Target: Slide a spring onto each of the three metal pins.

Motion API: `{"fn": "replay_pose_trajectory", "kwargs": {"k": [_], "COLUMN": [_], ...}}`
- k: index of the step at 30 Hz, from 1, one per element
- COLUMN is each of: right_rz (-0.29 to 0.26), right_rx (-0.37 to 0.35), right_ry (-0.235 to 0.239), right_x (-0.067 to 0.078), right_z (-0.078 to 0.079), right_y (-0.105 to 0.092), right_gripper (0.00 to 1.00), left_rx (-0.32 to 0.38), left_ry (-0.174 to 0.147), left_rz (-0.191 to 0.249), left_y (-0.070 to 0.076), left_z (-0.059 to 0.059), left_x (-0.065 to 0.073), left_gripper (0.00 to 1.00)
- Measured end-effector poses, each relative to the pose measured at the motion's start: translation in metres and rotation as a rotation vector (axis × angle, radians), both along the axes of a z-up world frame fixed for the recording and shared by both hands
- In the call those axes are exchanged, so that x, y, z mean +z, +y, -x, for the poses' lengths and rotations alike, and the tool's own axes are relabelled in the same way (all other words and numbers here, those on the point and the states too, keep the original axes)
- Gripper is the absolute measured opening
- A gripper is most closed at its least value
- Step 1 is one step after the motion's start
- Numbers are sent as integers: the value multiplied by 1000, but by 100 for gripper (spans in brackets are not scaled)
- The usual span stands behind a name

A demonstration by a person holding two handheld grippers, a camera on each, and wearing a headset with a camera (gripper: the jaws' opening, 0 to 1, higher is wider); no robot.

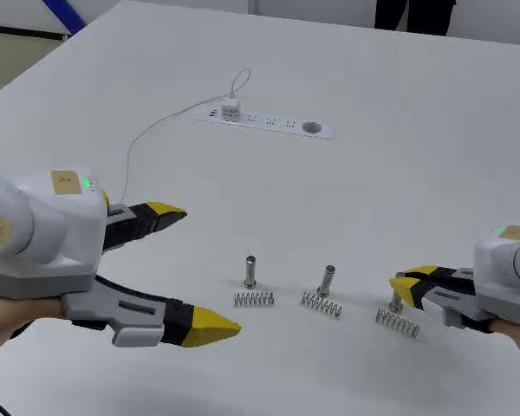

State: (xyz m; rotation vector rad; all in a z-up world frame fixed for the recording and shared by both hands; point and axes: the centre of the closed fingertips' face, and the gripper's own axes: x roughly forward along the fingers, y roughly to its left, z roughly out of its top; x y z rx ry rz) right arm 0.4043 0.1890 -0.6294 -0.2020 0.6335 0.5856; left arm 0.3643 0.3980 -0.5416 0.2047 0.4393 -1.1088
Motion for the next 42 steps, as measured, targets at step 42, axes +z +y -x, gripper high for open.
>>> {"fn": "replay_pose_trajectory", "kwargs": {"k": [42], "right_rz": [-18], "right_rx": [-20], "right_ry": [-32], "right_x": [18], "right_z": [11], "right_y": [-21], "right_gripper": [14], "left_rx": [-12], "left_ry": [-2], "left_rz": [-6], "left_y": [-3], "left_z": [4], "left_x": [2], "left_gripper": [95]}}
